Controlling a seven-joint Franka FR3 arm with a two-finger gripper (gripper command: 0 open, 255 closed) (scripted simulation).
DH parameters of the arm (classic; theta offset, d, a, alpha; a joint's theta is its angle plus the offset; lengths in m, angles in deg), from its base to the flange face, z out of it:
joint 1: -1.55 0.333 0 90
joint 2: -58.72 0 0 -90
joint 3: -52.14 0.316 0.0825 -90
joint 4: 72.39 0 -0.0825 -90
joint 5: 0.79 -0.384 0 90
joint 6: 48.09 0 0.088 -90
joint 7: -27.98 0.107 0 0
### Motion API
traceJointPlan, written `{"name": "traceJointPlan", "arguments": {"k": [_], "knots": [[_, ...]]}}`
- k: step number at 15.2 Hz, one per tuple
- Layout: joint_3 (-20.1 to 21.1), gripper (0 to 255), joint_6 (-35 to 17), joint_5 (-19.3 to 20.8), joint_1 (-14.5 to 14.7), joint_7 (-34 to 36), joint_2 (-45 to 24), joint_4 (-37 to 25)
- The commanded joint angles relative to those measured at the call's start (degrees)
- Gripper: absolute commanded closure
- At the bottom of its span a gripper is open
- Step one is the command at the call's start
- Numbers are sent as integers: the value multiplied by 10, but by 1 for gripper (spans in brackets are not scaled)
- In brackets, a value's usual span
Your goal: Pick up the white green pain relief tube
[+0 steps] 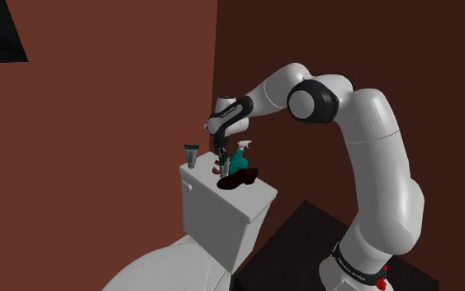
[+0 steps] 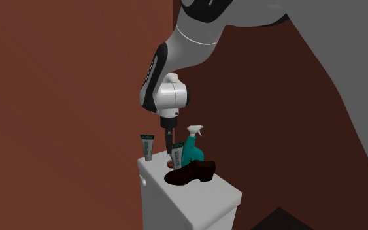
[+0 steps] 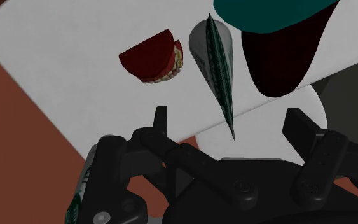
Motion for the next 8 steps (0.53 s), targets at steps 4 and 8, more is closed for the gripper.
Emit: {"name": "traceJointPlan", "arguments": {"k": [4, 8], "knots": [[1, 255, -3, -1, 0, 0, -4, -1], [1, 255, -4, -1, 0, 0, -4, -1]]}}
